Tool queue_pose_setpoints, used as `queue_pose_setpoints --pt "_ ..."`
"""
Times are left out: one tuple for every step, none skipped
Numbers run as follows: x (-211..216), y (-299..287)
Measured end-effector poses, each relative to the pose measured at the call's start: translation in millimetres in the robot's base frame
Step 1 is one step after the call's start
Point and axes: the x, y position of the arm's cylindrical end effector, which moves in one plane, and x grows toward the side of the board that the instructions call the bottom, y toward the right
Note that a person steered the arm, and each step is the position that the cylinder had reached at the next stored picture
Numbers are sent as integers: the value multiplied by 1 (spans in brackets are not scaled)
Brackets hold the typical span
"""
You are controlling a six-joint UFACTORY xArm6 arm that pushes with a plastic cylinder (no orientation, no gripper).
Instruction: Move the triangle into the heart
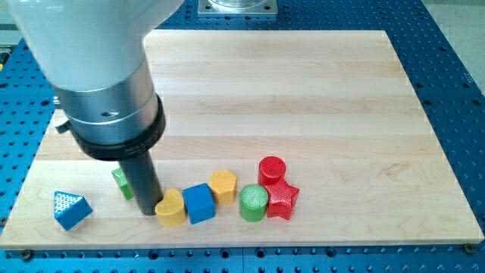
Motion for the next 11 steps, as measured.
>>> queue_pose_setpoints --pt "39 -22" --pt "40 -75" --pt "36 -141" --pt "7 -98" --pt "-14 -25" --pt "-19 -61" --pt "-37 -100" --pt "-47 -34" --pt "-47 -13" --pt "-49 15" --pt "-46 19"
